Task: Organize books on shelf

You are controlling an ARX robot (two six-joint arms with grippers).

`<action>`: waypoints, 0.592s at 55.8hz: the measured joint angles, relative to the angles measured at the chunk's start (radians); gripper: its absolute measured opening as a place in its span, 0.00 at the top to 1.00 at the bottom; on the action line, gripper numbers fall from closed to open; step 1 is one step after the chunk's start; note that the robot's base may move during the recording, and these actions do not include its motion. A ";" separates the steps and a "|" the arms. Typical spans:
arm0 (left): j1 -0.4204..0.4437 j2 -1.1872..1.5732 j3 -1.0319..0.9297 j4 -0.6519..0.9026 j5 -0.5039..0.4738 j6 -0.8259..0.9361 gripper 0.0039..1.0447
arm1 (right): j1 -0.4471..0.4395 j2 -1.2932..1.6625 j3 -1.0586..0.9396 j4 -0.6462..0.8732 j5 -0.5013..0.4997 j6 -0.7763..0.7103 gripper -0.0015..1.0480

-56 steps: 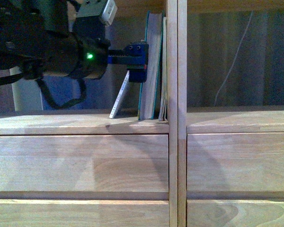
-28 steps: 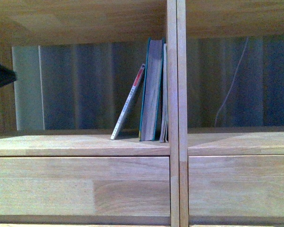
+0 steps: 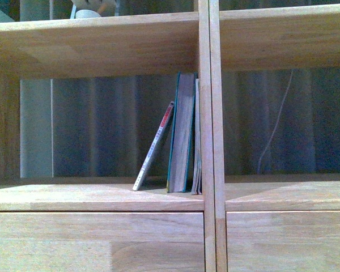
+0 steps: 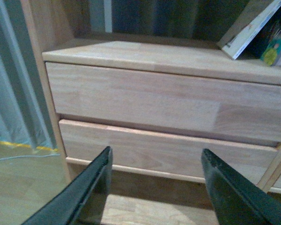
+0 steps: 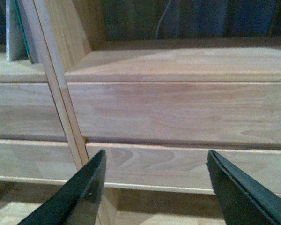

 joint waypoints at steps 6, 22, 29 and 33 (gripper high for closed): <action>-0.005 -0.045 -0.063 0.022 0.000 0.009 0.70 | 0.090 -0.048 -0.066 0.009 0.081 -0.012 0.64; -0.005 -0.128 -0.169 0.042 0.000 0.015 0.98 | 0.100 -0.144 -0.166 0.016 0.091 -0.024 0.97; -0.005 -0.159 -0.202 0.042 0.000 0.015 0.98 | 0.100 -0.186 -0.197 0.011 0.091 -0.024 0.97; -0.005 -0.197 -0.209 0.012 0.000 0.015 0.98 | 0.100 -0.206 -0.210 0.005 0.091 -0.024 0.97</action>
